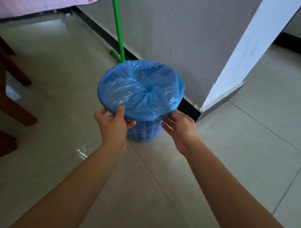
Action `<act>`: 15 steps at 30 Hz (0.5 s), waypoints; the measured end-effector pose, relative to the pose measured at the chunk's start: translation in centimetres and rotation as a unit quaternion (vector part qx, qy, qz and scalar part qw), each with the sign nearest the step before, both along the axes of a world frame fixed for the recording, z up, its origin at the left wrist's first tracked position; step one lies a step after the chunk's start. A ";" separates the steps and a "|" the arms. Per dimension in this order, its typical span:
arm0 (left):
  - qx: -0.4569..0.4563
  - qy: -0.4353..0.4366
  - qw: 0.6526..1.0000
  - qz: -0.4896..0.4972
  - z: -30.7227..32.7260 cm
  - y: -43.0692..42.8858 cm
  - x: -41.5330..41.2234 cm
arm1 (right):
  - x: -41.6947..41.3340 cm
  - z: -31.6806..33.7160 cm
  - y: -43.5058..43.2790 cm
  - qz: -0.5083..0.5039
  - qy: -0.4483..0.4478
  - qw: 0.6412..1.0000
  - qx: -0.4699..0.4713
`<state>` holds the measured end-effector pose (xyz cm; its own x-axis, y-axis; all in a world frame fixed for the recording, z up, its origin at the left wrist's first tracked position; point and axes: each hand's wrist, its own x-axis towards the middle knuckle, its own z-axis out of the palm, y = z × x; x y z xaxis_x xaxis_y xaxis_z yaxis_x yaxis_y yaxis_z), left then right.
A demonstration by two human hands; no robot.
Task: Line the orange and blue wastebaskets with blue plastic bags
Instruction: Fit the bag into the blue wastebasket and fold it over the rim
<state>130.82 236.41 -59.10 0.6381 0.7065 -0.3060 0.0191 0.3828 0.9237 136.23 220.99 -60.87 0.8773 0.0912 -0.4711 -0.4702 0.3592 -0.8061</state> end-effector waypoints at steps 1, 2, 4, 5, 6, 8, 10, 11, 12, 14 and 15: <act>0.006 0.001 1.000 0.001 0.0 0.3 0.0 | 0.3 0.3 -0.1 -0.018 -0.003 1.000 0.001; 0.012 0.002 1.000 0.003 0.0 0.5 0.0 | 0.5 0.5 -0.2 -0.039 -0.008 0.999 0.001; 0.024 0.004 1.000 0.006 -0.1 0.9 -0.1 | 0.7 0.8 -0.4 -0.072 -0.029 0.997 -0.025; 0.029 0.003 1.000 0.005 -0.2 1.0 -0.1 | 0.8 1.0 -0.4 -0.080 -0.039 0.995 -0.048; 0.033 -0.002 0.999 0.003 -0.3 1.1 -0.2 | 0.9 1.1 -0.4 -0.086 -0.044 0.993 -0.067; 0.034 -0.009 0.999 0.002 -0.4 1.0 -0.2 | 1.0 1.3 -0.6 -0.093 -0.032 0.993 -0.069; 0.026 -0.015 1.000 0.002 -0.5 0.9 -0.2 | 1.2 1.4 -0.9 -0.084 -0.013 0.995 -0.053; 0.021 -0.017 1.000 0.003 -0.5 0.8 -0.2 | 1.3 1.5 -1.0 -0.078 -0.008 0.996 -0.051; 0.011 -0.016 1.000 0.004 -0.5 0.6 -0.2 | 1.4 1.5 -1.1 -0.077 -0.010 0.995 -0.058; -0.017 -0.010 1.000 0.011 -0.6 0.3 -0.2 | 1.6 1.4 -1.1 -0.087 -0.040 0.990 -0.101; -0.026 0.001 1.000 0.016 -0.8 0.0 -0.3 | 1.7 1.4 -1.0 -0.093 -0.057 0.986 -0.128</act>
<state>130.51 236.39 -59.89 0.6149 0.7096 -0.3440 0.0070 0.4314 0.9022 137.91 220.01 -59.46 0.9163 -0.1846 -0.3554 -0.3170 0.2082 -0.9253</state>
